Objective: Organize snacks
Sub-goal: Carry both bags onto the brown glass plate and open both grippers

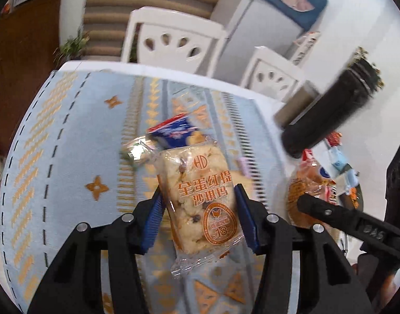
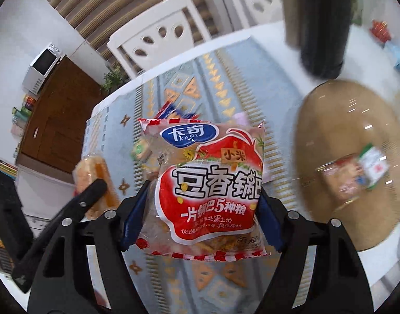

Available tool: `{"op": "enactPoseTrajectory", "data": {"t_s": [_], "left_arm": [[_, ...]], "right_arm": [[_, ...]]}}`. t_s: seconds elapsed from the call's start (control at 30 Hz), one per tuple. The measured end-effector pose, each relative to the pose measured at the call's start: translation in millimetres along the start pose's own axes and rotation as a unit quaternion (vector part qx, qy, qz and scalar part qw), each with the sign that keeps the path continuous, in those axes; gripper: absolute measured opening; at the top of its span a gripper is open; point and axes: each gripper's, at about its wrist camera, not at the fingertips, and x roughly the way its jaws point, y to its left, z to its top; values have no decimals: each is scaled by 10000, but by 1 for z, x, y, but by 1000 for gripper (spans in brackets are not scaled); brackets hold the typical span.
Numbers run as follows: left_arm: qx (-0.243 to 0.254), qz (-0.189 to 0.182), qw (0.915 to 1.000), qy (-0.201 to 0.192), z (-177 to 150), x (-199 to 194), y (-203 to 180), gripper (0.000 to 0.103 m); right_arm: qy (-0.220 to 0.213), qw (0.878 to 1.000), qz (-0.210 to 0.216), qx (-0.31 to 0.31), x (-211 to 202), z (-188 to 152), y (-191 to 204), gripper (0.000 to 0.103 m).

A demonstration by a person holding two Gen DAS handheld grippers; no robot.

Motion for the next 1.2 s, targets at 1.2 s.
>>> {"op": "enactPoseTrajectory", "data": {"t_s": [1.2], "left_arm": [[1013,-325,9924,612,-28,126,-239,92]], "right_arm": [[-99,9925,-848,878,-54,39,-248,90]]}}
